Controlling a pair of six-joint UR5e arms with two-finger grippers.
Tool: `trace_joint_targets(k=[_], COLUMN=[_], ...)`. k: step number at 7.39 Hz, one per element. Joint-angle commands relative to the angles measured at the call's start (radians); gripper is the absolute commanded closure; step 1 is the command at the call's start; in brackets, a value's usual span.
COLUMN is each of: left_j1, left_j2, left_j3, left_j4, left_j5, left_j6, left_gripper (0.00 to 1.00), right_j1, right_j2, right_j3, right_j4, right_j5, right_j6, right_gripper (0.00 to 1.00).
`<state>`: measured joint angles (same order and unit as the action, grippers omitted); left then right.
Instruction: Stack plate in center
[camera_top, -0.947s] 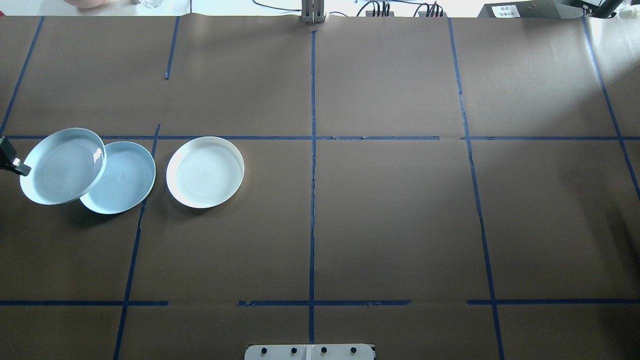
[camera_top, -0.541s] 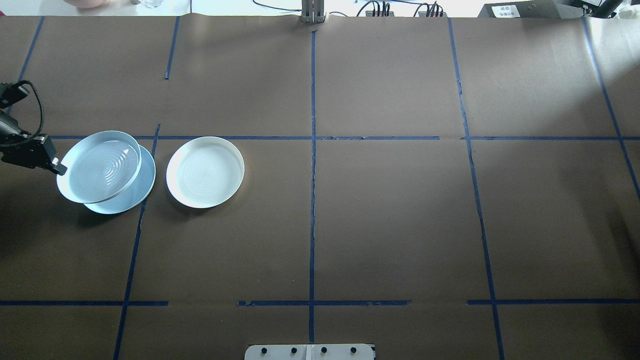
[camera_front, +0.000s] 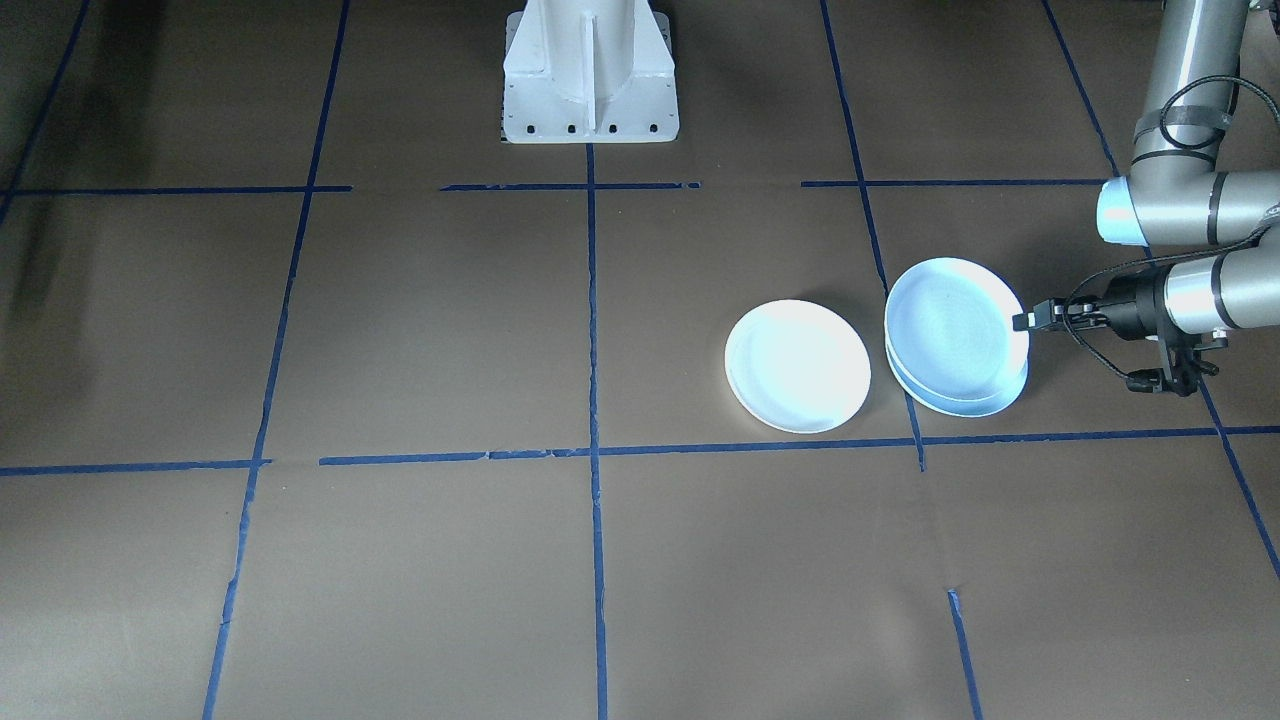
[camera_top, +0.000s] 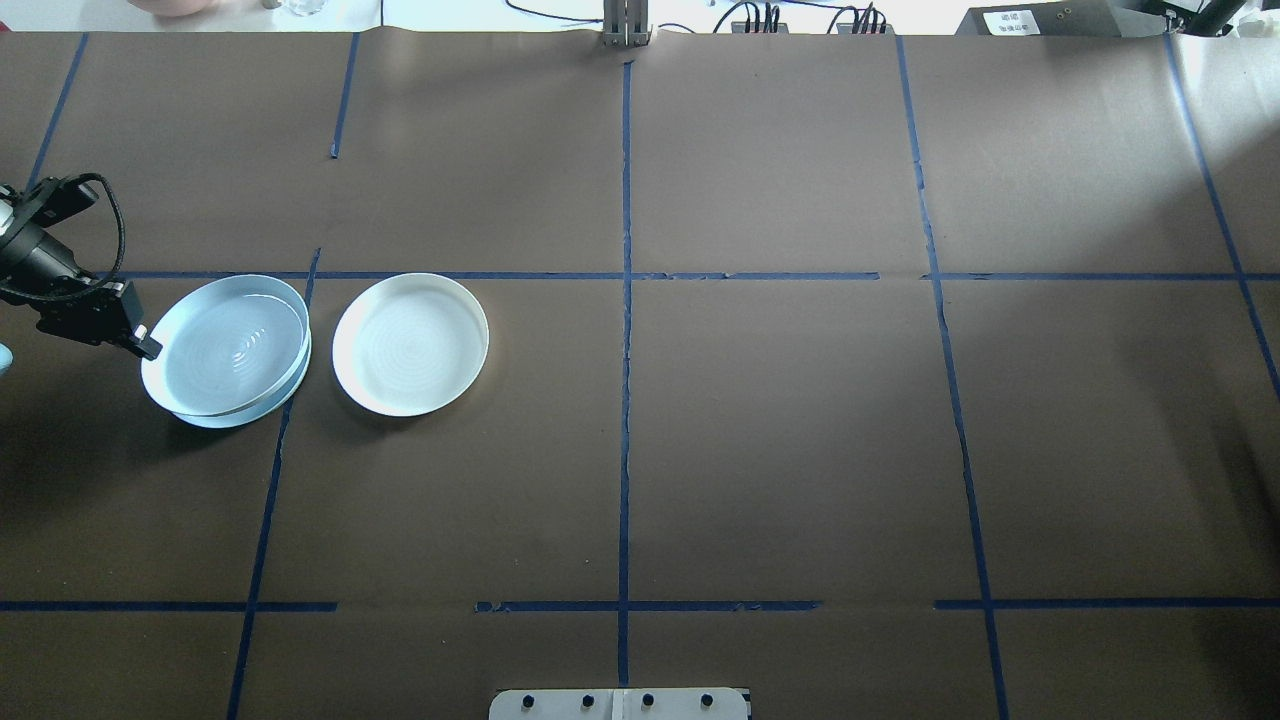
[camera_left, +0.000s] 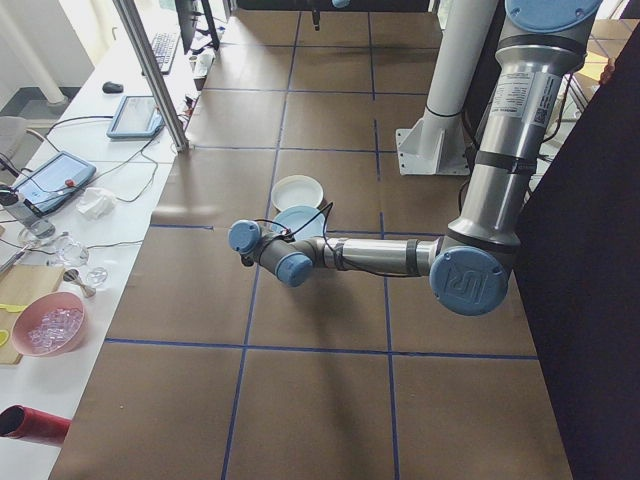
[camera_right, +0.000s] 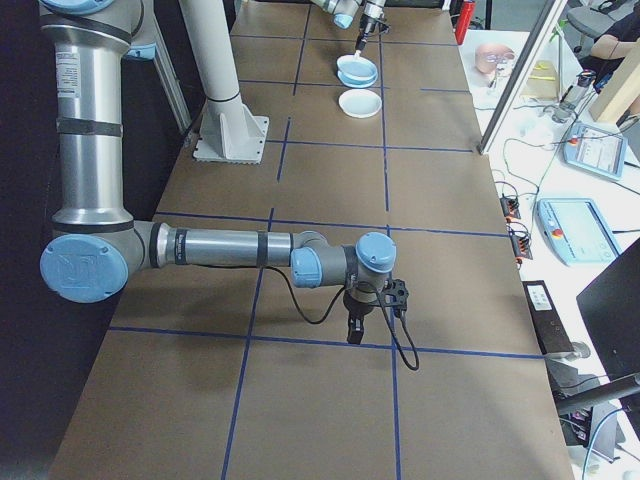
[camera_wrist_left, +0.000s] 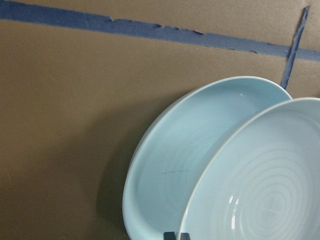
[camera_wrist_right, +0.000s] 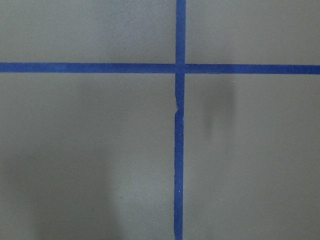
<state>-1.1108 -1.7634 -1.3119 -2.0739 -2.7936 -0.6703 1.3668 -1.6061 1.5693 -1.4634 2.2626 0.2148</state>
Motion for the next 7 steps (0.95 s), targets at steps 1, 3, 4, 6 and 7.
trace_joint_targets(k=[1,3,4,6,7], left_j1=[0.002,0.0,0.002,0.002,0.002], left_j2=[0.008,0.015,0.012,0.012,0.012], left_j3=[0.0,0.002,0.002,0.002,0.002], left_j4=[0.0,-0.002,-0.002,-0.002,-0.002], left_j5=[0.003,0.008,0.038,0.039,0.039], left_j6=[0.003,0.009,0.006,0.008,0.005], left_gripper=[1.0,1.0,1.0,0.9,0.47], right_j1=[0.0,0.0,0.0,0.0,0.0], right_j2=[0.0,0.0,0.0,0.0,0.0], right_j3=[0.0,0.0,0.0,0.0,0.0], right_j4=[0.0,0.0,0.0,0.0,0.0], right_j5=[0.0,0.0,0.0,0.0,0.0], right_j6=[0.0,0.0,0.0,0.0,0.0], right_gripper=[0.0,0.0,0.0,0.0,0.0])
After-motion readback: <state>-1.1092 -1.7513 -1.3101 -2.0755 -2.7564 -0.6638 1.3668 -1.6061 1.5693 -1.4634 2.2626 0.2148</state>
